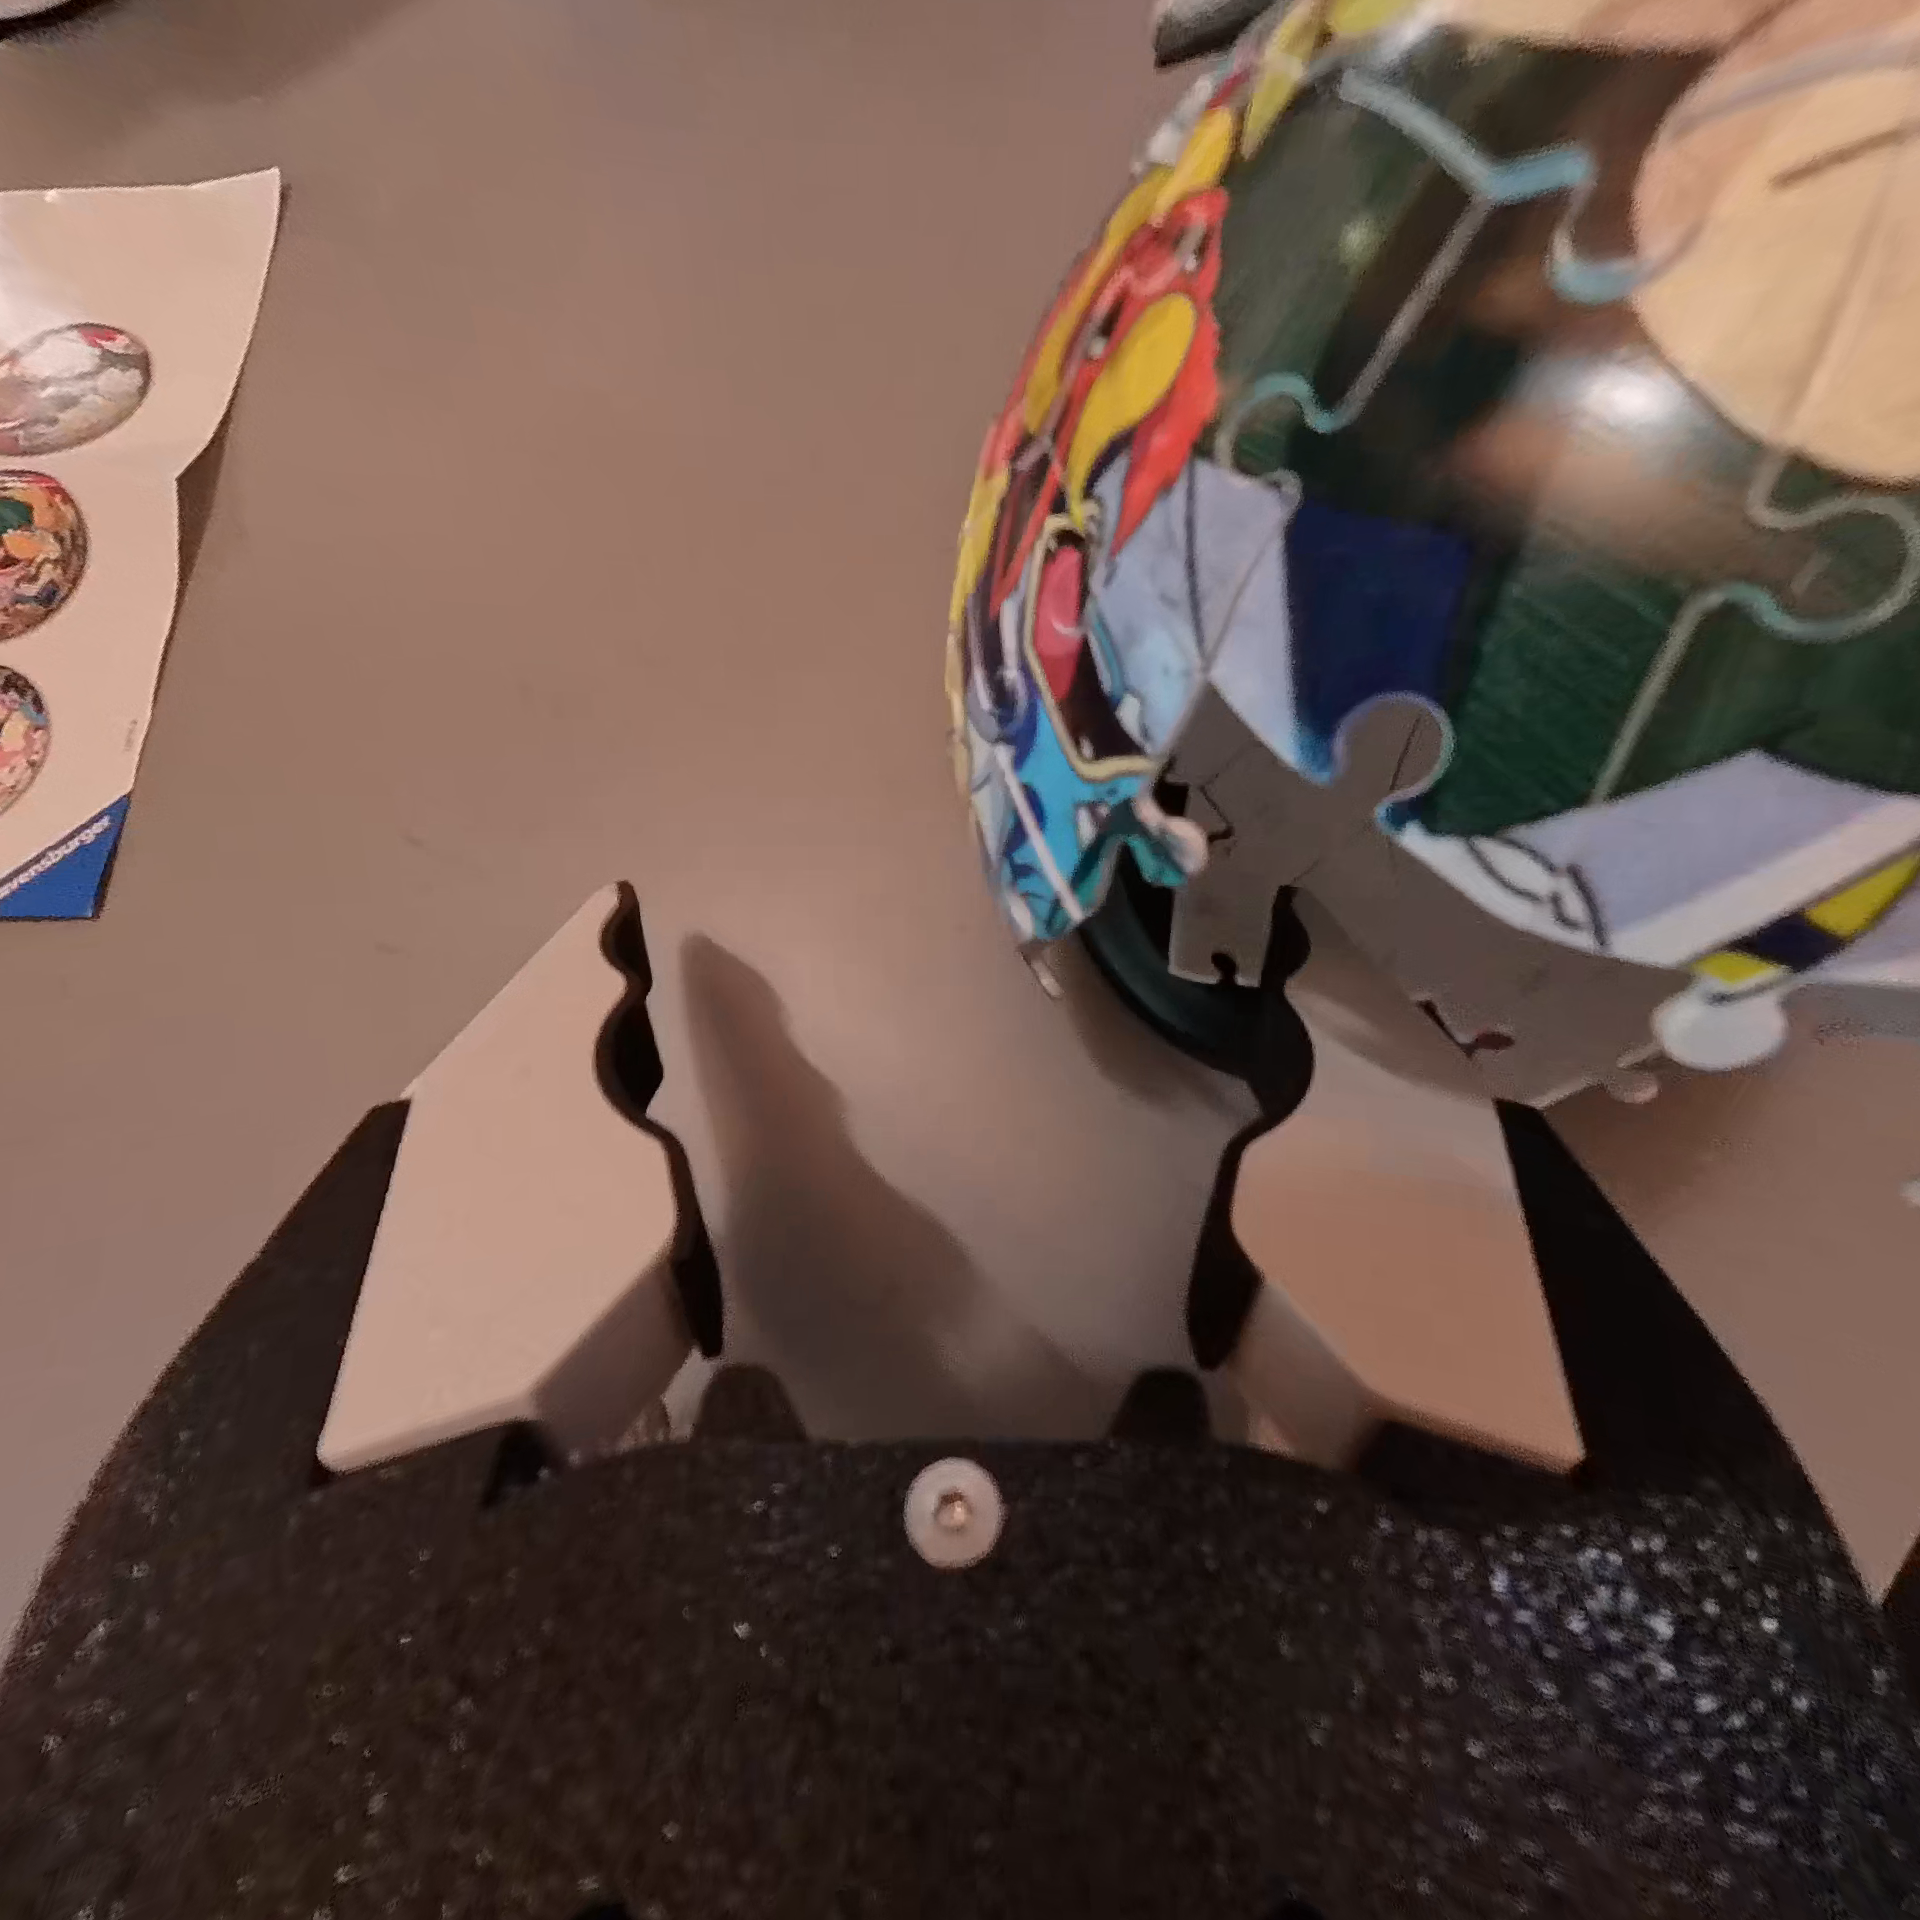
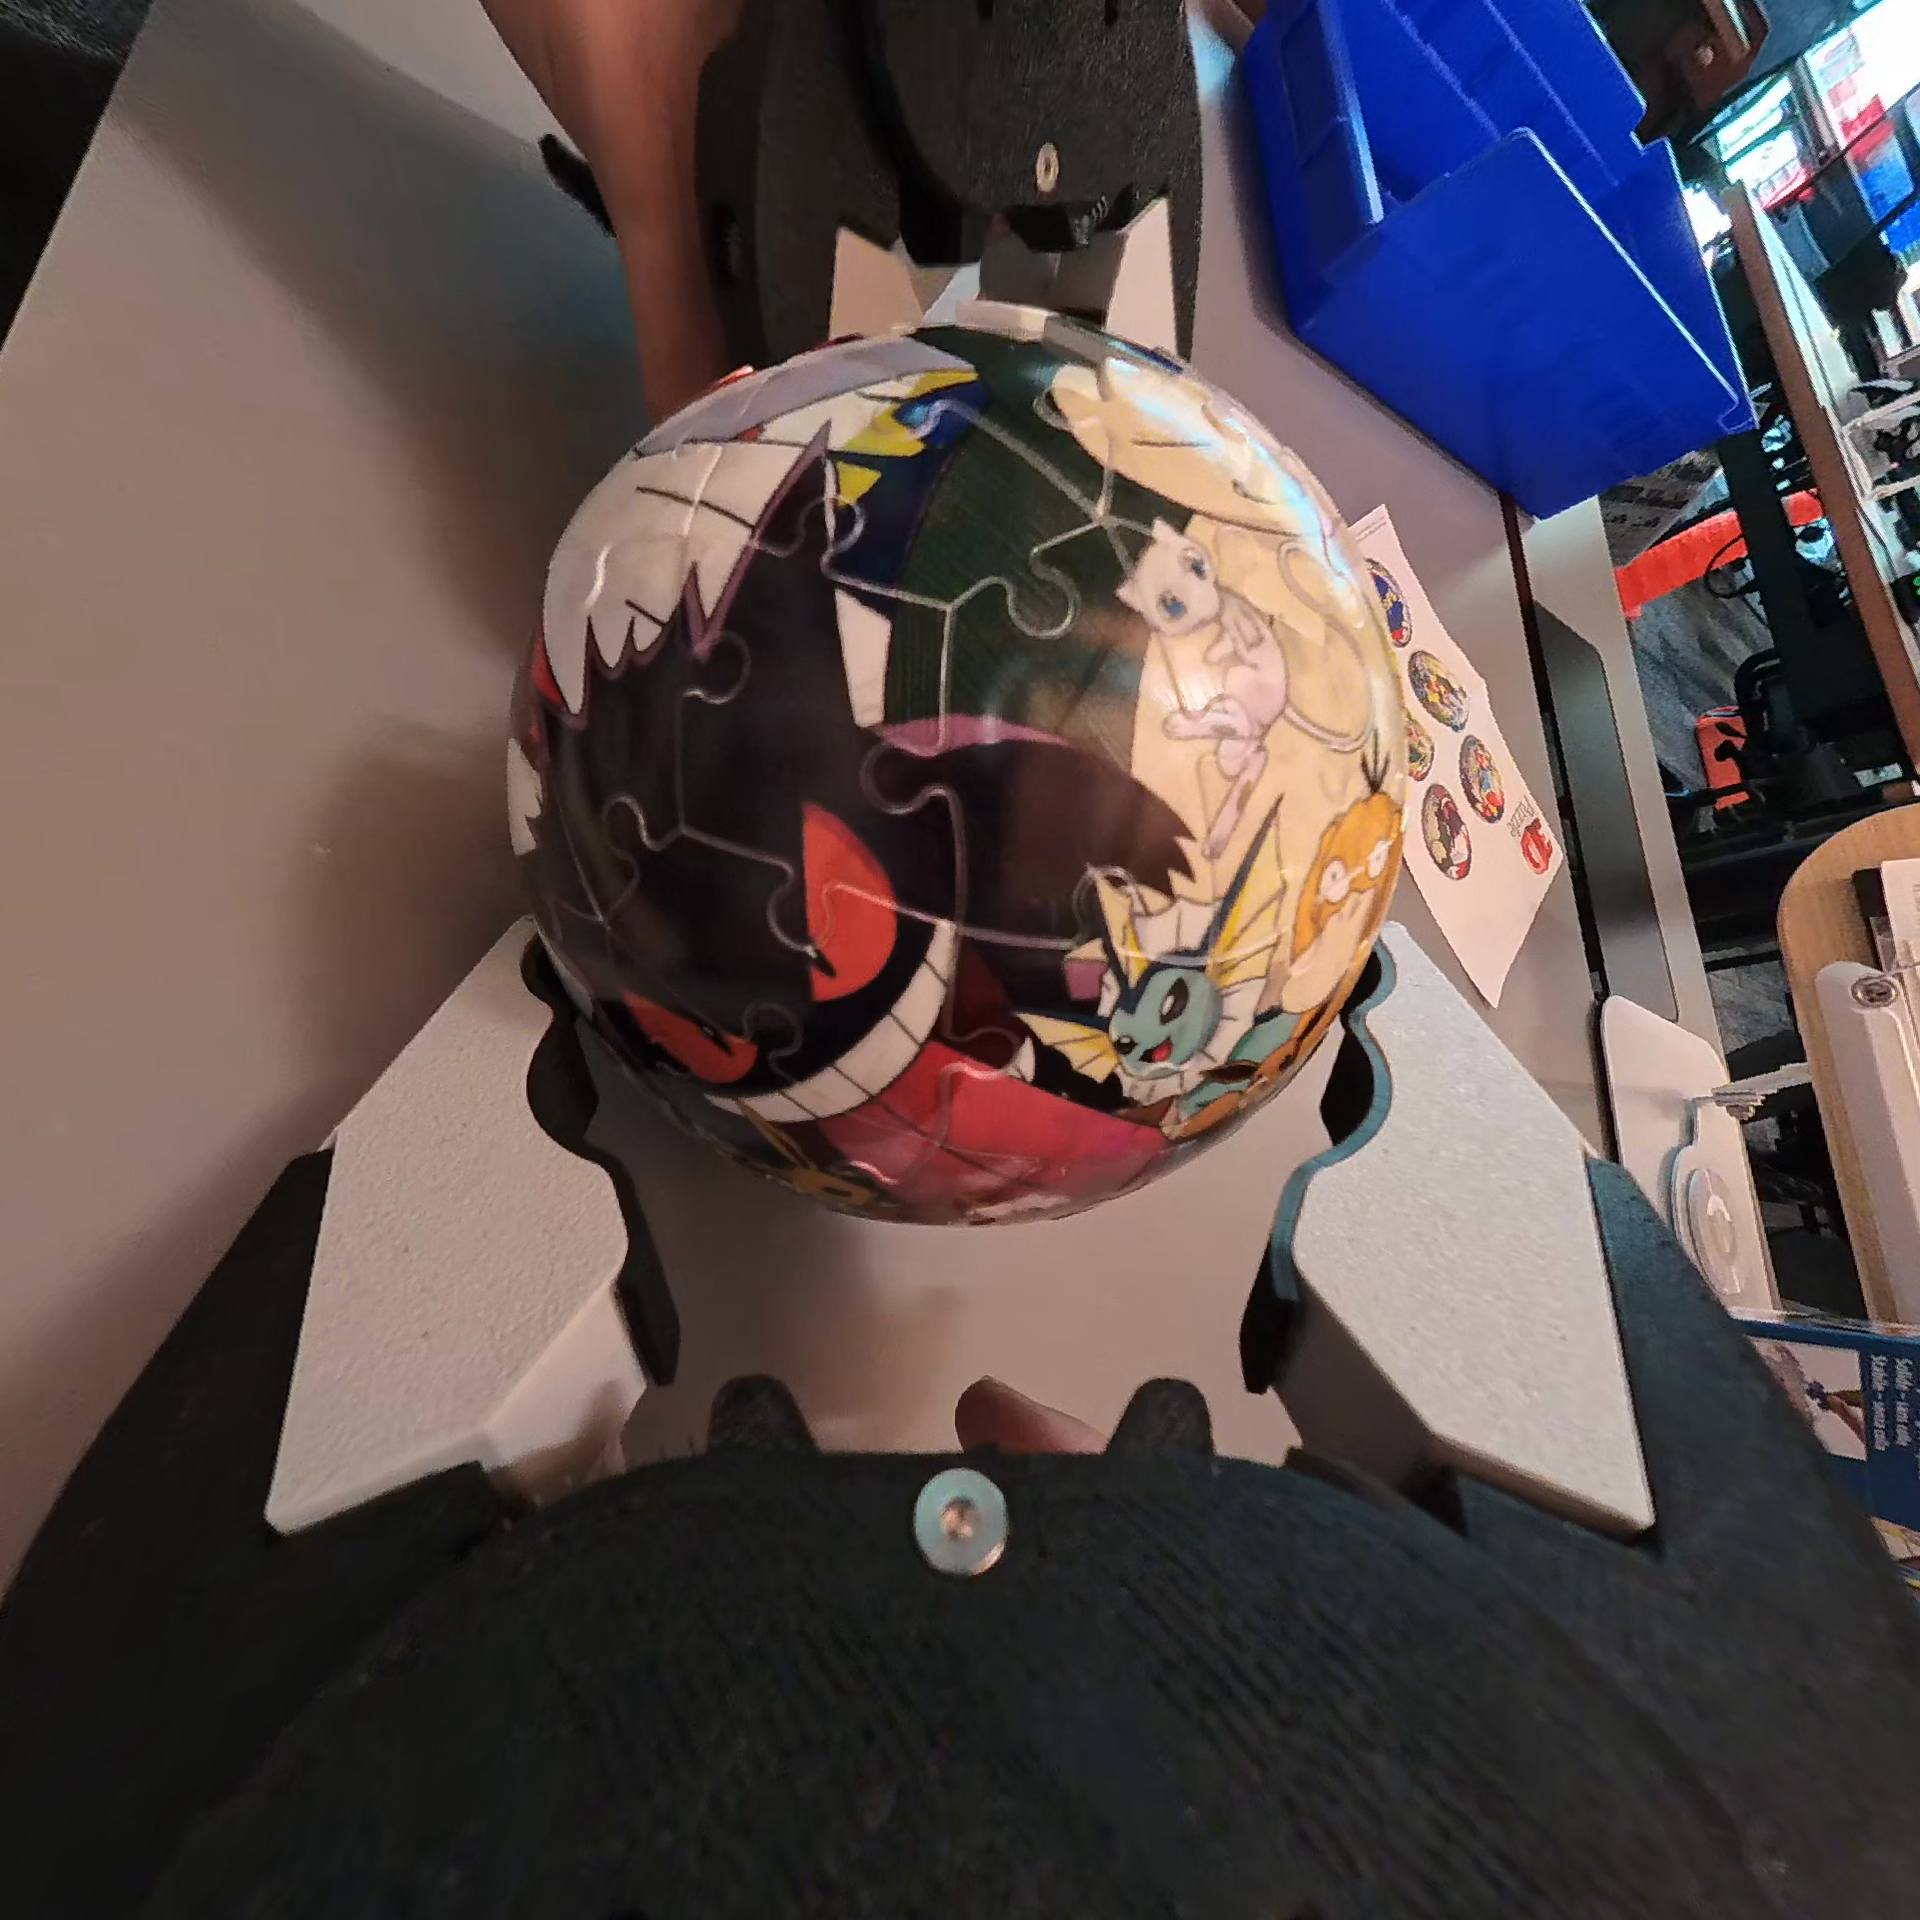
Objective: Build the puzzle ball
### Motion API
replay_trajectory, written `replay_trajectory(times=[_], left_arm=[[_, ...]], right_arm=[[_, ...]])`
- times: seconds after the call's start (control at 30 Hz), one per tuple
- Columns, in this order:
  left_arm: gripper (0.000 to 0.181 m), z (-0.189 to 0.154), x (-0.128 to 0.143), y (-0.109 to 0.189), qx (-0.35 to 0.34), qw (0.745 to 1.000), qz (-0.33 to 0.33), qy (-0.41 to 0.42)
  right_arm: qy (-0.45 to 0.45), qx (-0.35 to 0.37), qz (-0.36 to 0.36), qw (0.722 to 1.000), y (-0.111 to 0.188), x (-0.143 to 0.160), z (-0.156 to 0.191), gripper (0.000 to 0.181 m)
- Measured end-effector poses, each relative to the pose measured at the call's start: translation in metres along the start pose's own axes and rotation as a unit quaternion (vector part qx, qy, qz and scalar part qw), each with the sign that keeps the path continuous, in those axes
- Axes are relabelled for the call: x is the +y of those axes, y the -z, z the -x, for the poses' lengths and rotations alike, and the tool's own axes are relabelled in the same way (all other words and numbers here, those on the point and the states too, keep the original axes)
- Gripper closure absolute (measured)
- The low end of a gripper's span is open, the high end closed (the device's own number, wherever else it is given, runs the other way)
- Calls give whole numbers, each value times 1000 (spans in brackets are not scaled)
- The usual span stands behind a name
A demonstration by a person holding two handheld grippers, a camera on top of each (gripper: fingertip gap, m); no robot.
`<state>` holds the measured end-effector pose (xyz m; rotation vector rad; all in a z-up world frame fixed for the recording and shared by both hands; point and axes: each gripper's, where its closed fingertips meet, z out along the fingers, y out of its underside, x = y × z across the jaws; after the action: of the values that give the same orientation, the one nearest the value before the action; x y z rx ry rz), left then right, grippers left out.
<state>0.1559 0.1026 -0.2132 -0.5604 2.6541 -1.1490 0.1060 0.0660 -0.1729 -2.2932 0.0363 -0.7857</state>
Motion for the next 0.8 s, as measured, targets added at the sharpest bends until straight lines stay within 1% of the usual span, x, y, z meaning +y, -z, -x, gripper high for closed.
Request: replay_trajectory(times=[0.13,0.23,0.47,0.53,0.63,0.8], left_arm=[[68,11,-5,5,-11,999,-24,37],[67,13,-1,2,-22,999,-11,25],[67,6,0,-6,-24,1000,1,4],[69,4,0,-7,-20,1000,2,2],[66,4,1,-7,-14,1000,9,2],[66,3,2,-10,17,1000,18,-1]], right_arm=[[-1,1,-1,1000,0,0,0,38],[-1,1,-2,1000,-1,-1,0,38],[-1,1,-2,1000,-1,-1,-1,38],[-2,2,-3,1000,-1,-1,-1,38],[-3,2,-5,1000,-2,-1,-1,38],[-6,1,-7,1000,-2,-1,-1,38]])
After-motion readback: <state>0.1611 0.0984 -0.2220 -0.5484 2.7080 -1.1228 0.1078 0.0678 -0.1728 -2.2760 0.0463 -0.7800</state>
